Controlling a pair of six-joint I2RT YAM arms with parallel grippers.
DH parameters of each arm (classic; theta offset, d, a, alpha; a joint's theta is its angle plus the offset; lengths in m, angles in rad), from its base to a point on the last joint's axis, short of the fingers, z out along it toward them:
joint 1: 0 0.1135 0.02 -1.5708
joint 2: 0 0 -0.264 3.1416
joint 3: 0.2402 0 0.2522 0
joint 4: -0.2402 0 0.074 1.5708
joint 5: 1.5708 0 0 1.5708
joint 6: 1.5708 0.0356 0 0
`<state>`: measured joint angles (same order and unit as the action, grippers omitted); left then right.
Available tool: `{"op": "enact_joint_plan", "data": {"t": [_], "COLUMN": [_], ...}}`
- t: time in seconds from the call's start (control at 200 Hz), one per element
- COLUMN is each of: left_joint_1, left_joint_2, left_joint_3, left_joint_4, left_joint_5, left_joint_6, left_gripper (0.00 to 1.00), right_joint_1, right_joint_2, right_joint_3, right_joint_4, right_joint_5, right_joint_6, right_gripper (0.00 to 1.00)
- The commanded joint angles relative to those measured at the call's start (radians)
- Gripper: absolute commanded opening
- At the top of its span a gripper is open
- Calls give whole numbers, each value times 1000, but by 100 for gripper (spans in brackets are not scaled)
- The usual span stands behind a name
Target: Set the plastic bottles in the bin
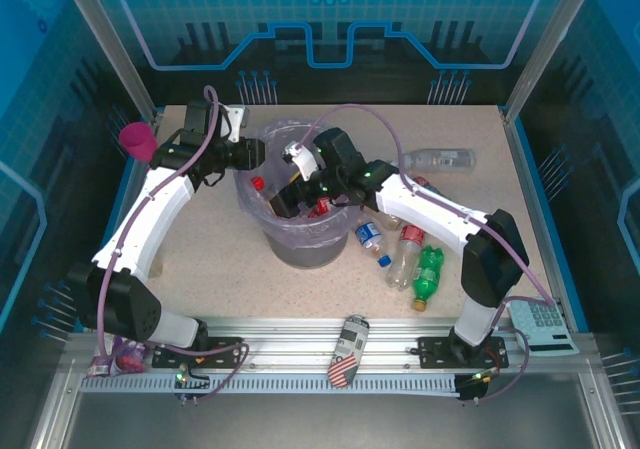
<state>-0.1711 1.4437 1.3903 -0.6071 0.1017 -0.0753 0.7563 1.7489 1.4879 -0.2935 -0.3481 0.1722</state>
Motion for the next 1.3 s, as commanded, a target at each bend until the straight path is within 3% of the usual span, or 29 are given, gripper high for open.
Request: {"op": "enact_joint_plan", "data": {"t": [0.0,0.2,0.455,0.655,0.991,1.106,1.296], "left_joint_1": [-8,-10,-10,-9,-11,-11,-12], "left_joint_2": [79,78,80,83,92,92,104], "left_joint_3": [-56,-54,-54,-53,-53,-55,-54], "left_joint_4": [-85,-88,-86,-86,-88,-89,-90], "left_joint_5": [-52,-54,-54,-54,-53,-56,-54], "left_joint_6": [17,17,17,17,17,19,19], "left_gripper": [48,48,48,48,48,48,48], "right_joint_1": [18,20,11,-111,-354,-403,-408], "right_joint_2": [-42,-87,-258,-373,-591,-632,-675], "right_joint_3": [51,126,118,112,-169,-296,-541], "right_joint_4": [-13,-56,-26,-191,-596,-695,-710], "right_joint_5": [42,78,248,377,642,629,563], "right_joint_6": [-11,-33,-78,25,236,315,413], "right_gripper": [100,100,100,100,89,85,79]}}
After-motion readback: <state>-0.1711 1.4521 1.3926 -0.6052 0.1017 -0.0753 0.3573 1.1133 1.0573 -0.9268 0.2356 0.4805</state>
